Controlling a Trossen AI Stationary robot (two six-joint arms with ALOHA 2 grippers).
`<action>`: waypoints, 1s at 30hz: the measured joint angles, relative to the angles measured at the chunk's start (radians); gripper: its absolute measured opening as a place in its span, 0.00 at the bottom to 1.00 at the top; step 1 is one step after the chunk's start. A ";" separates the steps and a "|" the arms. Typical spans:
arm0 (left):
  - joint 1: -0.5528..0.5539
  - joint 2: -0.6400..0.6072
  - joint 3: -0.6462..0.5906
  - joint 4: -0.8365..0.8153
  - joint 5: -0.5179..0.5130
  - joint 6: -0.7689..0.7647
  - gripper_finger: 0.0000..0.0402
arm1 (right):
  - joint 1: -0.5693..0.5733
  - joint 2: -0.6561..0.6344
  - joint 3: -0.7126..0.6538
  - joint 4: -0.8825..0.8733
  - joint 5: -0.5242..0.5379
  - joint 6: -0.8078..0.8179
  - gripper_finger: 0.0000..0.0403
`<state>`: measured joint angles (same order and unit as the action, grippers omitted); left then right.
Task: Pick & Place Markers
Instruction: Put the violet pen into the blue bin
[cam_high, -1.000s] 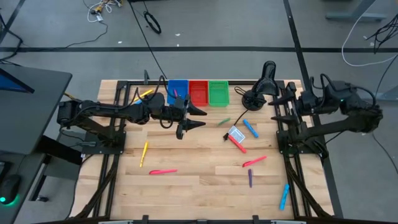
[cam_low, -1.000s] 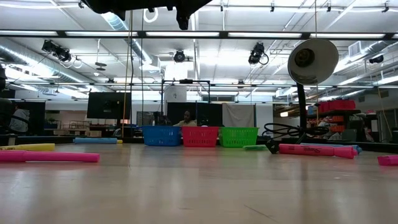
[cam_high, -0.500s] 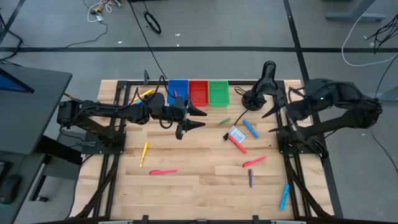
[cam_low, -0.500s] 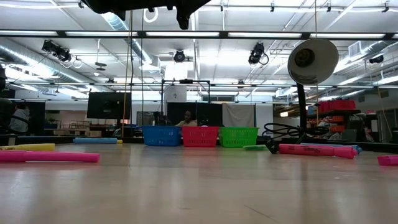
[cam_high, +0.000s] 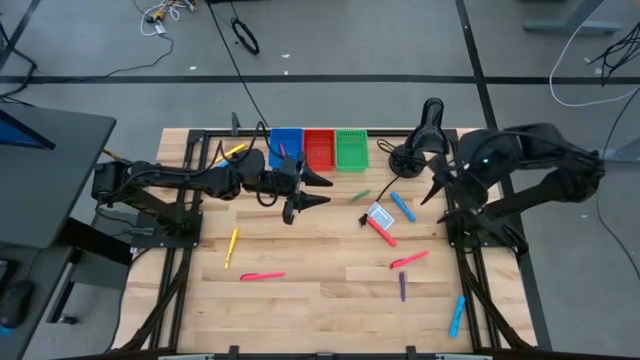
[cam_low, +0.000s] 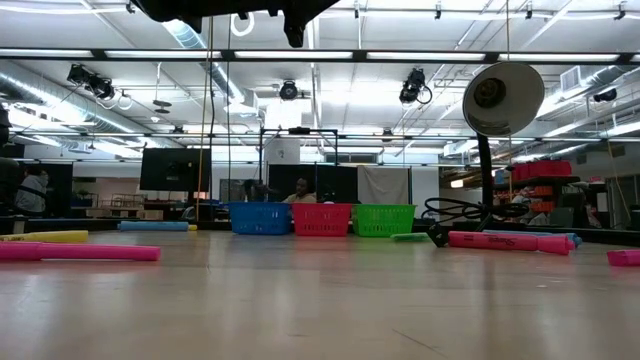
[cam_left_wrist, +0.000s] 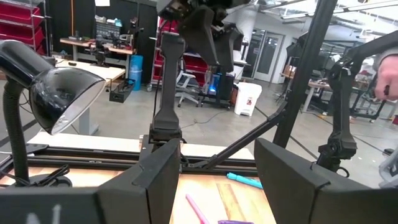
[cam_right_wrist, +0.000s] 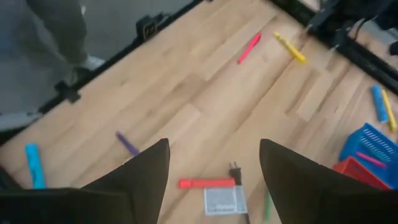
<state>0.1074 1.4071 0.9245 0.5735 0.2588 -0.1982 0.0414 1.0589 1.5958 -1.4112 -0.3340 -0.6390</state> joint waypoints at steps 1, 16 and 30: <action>0.000 0.000 0.000 0.000 0.000 0.000 0.53 | 0.001 0.008 0.001 -0.009 0.000 -0.016 0.62; 0.000 0.000 0.000 -0.001 0.000 0.000 0.53 | 0.233 0.164 0.001 -0.030 0.064 0.099 0.62; 0.000 0.000 0.000 -0.001 0.000 0.001 0.53 | 0.350 0.229 -0.110 -0.056 0.177 -0.040 0.62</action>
<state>0.1070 1.4071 0.9245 0.5724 0.2588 -0.1974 0.3913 1.2878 1.4862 -1.4667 -0.1566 -0.6794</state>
